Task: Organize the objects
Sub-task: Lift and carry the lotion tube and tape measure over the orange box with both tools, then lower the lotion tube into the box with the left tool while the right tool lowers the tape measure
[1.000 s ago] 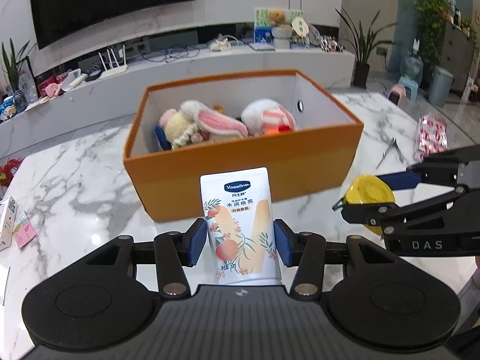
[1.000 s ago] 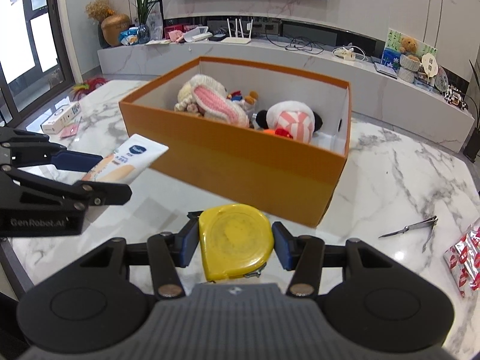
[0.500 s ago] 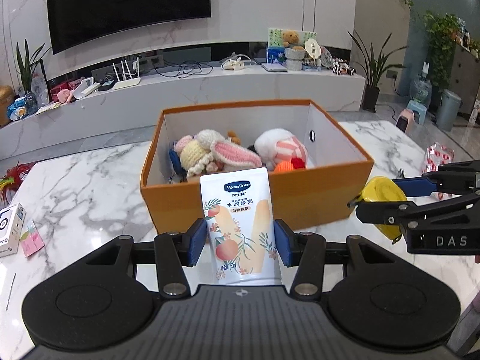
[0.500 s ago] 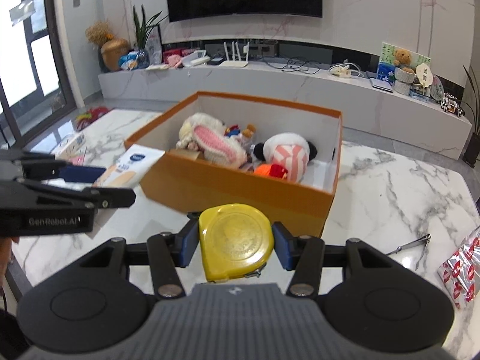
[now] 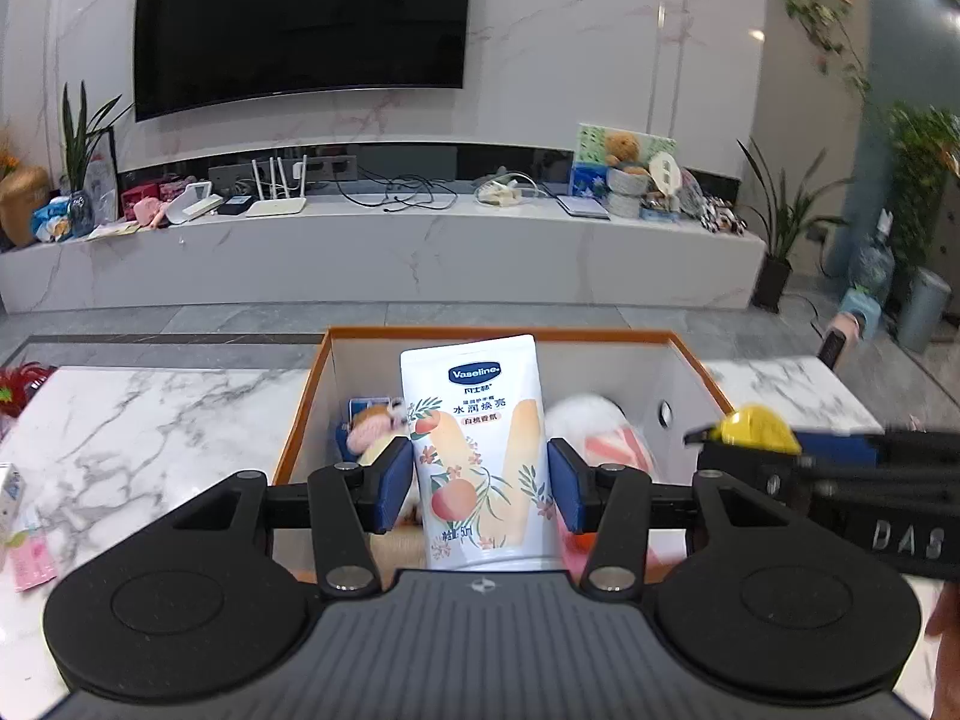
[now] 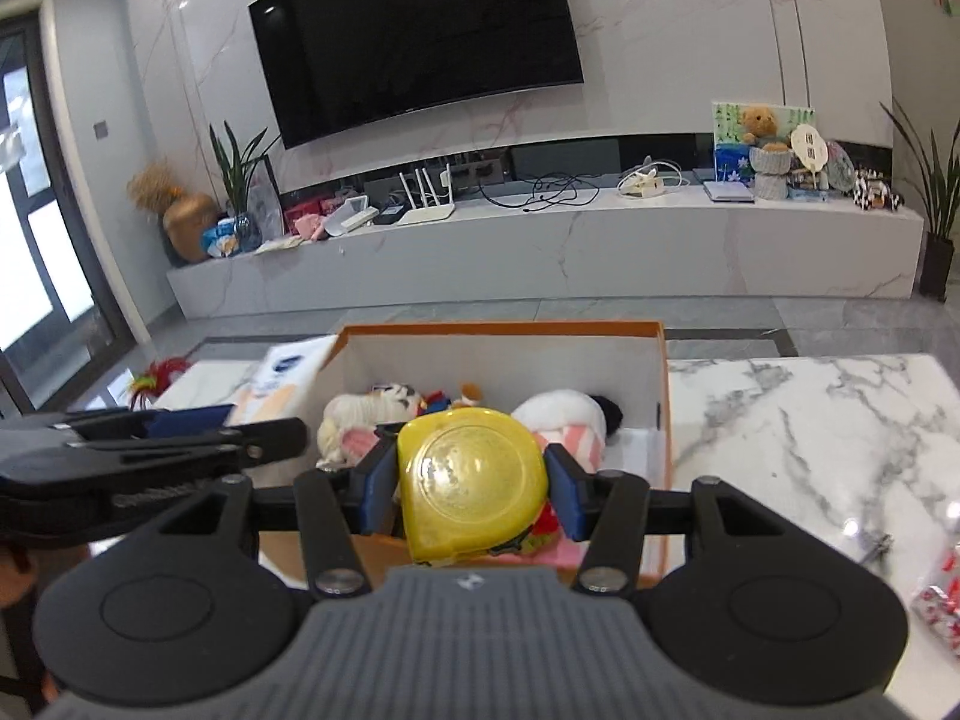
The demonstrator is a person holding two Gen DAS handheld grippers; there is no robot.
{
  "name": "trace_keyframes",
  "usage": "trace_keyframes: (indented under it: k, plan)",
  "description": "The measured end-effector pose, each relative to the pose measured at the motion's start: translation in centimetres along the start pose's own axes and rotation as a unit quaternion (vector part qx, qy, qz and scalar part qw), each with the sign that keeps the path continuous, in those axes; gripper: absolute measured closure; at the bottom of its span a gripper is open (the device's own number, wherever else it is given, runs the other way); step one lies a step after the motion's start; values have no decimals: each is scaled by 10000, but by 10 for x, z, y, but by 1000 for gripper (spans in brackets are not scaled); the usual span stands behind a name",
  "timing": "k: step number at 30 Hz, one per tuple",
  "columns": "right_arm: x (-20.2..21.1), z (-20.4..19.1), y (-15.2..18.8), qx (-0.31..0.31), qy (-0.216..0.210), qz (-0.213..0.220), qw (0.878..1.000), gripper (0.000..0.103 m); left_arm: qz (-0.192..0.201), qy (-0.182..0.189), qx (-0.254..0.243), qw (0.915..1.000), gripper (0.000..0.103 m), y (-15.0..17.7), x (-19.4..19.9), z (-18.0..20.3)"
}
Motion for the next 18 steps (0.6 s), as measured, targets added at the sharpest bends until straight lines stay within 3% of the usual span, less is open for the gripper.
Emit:
trace_keyframes:
  k: [9,14,18]
  plan:
    - [-50,13,15,-153,157,-233,9995,48,-169,2,354,9992,47,8,-46,-7]
    - [-71,15,28,-36,168,-489,9987,49,-276,68,333,9990,47,8,-66,1]
    - [-77,14,37,346,422,-728,9959,49,-272,174,77,9994,47,-11,-84,19]
Point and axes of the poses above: each gripper's, at about its wrist camera, not at the fingertips, and x roughly against the way its jaws point, z to its right, y to its underside, the point moved 8 cm from there along -x, roughly the way its jaws point, and after that the axes turned 10 degrees about z, right-handed, at the moved point
